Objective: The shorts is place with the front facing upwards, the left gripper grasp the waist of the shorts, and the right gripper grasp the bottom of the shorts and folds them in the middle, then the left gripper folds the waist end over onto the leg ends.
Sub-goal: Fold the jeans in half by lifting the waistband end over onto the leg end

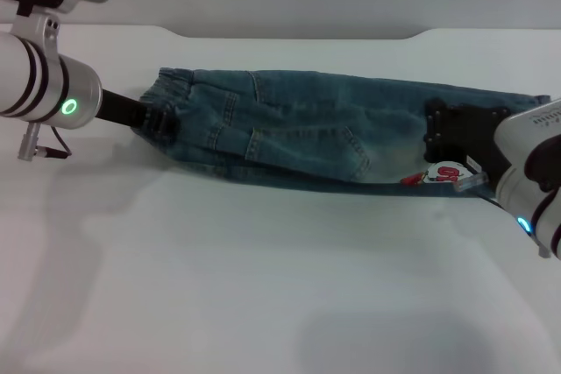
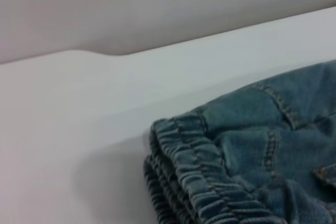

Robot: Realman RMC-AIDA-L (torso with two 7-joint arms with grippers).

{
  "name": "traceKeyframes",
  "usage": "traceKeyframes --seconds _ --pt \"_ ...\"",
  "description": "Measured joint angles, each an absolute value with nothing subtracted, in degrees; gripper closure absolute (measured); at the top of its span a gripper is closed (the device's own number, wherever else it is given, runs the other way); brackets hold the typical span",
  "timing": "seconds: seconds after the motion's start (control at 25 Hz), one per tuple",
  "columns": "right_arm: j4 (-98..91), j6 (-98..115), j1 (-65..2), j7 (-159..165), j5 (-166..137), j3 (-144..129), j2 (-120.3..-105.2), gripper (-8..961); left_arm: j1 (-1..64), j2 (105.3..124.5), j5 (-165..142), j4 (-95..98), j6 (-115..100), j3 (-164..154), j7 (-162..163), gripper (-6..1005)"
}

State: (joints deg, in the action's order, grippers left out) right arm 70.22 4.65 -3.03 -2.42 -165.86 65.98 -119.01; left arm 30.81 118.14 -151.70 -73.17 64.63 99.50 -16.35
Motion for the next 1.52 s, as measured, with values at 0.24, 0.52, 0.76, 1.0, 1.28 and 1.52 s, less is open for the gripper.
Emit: traceKeyframes --seconds 0.24,0.52,0.76,1.0,1.28,1.52 --pt "69.0 4.8 -4.1 -2.1 -165.8 66.1 -119.00 954 28.7 118.12 -151.7 -77.9 65.7 98.4 -15.2 570" --pt "65.1 5.0 -6.6 -0.5 -165.8 66.4 -118.97 955 27.4 118.12 -151.7 -83.0 66.1 97.7 -14.0 631" --pt "60.9 5.9 -9.3 1.0 -165.8 66.3 -119.00 955 27.3 118.13 -151.4 -85.5 66.2 96.7 -13.7 706" --pt "57.9 7.1 -11.5 2.5 -165.8 66.7 -118.95 955 27.3 118.18 -149.9 -87.1 66.3 95.9 -13.6 744" --pt "55.5 7.5 -13.6 3.3 -165.8 67.0 -119.00 954 26.8 118.15 -148.9 -91.1 66.3 94.9 -13.3 776" --pt "51.5 9.0 -16.4 6.1 -165.8 66.0 -119.04 955 26.5 118.12 -148.6 -94.6 66.3 94.0 -13.0 820"
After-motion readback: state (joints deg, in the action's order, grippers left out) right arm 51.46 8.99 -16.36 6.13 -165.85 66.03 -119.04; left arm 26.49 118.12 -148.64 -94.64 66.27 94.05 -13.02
